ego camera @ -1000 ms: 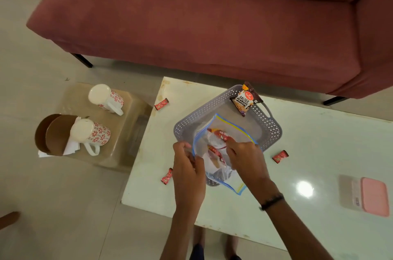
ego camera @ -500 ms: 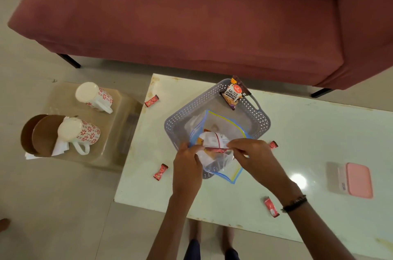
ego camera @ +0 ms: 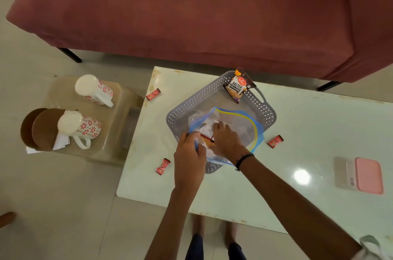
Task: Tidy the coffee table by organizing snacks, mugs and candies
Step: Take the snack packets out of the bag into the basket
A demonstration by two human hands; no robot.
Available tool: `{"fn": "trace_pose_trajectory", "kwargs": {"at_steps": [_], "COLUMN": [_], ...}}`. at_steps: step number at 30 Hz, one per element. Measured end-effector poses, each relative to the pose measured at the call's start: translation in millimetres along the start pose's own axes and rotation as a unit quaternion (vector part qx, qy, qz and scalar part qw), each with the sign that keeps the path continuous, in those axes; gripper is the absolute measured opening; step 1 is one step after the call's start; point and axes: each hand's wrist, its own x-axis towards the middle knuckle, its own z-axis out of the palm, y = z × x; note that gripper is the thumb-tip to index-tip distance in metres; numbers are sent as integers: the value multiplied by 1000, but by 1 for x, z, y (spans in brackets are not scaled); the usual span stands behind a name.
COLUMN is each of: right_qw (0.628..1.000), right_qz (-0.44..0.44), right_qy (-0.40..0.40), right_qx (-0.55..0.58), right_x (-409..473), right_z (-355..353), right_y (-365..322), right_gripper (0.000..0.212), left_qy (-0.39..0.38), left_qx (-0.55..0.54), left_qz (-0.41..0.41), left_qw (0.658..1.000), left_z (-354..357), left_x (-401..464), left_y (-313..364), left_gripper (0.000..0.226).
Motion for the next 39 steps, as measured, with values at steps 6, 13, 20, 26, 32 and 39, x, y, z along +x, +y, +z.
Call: {"fn": "trace_pose_trajectory", "kwargs": {"at_steps": [6,13,20,26,32,39], "right_qw": [994,989,990,976,917,858], "right_qz": [-20,-62,-12,-19,-74,3], "right_qy": [83,135,136,168,217,325], "right_qx": [-62,-3,-21,137,327,398], "right_x": [-11,-28,-15,-36,-85,-104], "right_z": [-6,4,8,-24,-82,-144], "right_y": [7,10,2,7,43,85], "right_gripper": [24,35,30,18,13,16], "left_qy": [-11,-8,-8,10,2,-11], "left_qx": [-4,-1,-2,40,55,60], "left_qz": [0,-5,-4,-12,-15,-36], "left_qw": [1000,1000,1000,999,998,997], "left_z": [1,6,13,10,1,-4], "left_x": [-1,2,-1,-2,10,21], "left_y": [1,7,0,7,25,38], "left_gripper": [33,36,36,36,44,49]}}
